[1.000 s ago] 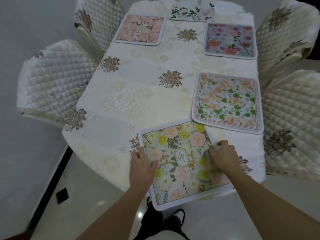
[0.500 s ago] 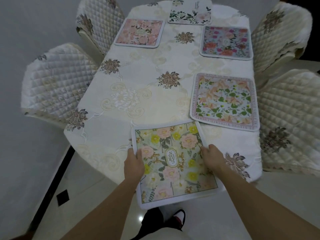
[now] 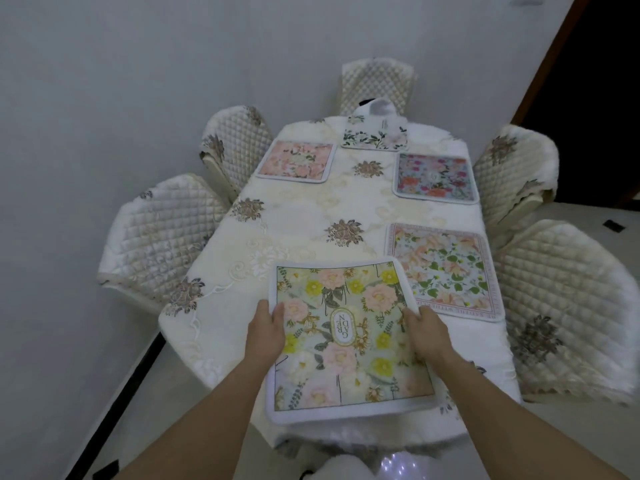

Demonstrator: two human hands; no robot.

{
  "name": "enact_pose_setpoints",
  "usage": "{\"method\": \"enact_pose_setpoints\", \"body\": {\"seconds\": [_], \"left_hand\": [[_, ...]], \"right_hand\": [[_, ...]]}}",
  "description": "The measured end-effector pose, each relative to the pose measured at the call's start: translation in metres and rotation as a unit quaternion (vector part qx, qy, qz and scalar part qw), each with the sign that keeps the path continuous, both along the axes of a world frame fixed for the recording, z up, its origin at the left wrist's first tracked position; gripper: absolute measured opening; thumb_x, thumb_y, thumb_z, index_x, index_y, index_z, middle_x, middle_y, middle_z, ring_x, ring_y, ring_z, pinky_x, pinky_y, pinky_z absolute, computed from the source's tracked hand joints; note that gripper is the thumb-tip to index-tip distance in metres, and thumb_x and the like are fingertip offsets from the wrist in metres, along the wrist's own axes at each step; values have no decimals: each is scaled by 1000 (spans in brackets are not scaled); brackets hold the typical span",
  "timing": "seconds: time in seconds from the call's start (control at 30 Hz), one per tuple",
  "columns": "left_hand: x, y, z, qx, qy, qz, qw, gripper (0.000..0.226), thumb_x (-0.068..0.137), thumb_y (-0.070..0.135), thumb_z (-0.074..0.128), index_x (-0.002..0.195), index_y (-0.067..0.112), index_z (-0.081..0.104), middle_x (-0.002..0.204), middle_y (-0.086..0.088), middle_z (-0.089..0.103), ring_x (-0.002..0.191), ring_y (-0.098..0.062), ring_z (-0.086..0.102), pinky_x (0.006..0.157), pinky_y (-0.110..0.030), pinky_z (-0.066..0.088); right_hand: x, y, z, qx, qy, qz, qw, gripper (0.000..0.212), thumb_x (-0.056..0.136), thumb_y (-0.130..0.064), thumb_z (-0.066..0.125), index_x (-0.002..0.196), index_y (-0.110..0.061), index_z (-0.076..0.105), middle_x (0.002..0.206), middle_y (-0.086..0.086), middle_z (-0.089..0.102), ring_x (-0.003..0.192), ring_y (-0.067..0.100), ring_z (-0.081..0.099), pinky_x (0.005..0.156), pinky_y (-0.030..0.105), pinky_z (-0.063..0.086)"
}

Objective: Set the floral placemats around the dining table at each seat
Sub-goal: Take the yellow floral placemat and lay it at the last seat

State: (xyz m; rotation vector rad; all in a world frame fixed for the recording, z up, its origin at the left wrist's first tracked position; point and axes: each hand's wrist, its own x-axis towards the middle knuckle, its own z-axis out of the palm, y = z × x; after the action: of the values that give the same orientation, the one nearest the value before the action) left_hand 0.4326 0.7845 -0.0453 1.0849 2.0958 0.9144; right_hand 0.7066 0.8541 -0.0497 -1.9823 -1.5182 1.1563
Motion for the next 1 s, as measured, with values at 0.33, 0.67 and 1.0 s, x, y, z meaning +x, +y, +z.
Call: {"method": "enact_pose_setpoints", "body": {"seconds": [0.33, 0.67, 1.0], "left_hand": [[-14, 5, 59, 71, -15, -1, 997, 36, 104, 34, 35, 100, -1, 44, 85, -11, 46, 74, -20, 44, 63, -34, 33], [-55, -81, 57, 80, -34, 114, 990, 28, 104, 37, 37, 107, 13, 51, 104, -12, 61, 95, -30, 62, 85, -53, 52], [-128, -225, 58, 64, -26, 317, 946, 31, 104, 36, 38, 112, 10, 54, 108, -13, 63, 97, -29, 63, 86, -48, 54]], "right_hand": [[-8, 8, 61, 107, 35, -3, 994, 25, 100, -33, 49, 100, -10, 58, 78, 9, 64, 63, 24, 60, 50, 30, 44], [-64, -24, 57, 114, 65, 93, 987, 27, 99, -36, 47, 92, -11, 57, 82, 14, 65, 71, 31, 63, 58, 37, 49], [-210, -78, 41, 85, 80, 277, 954, 32, 98, -42, 45, 94, -14, 59, 86, 7, 66, 79, 28, 63, 66, 38, 51]]}}
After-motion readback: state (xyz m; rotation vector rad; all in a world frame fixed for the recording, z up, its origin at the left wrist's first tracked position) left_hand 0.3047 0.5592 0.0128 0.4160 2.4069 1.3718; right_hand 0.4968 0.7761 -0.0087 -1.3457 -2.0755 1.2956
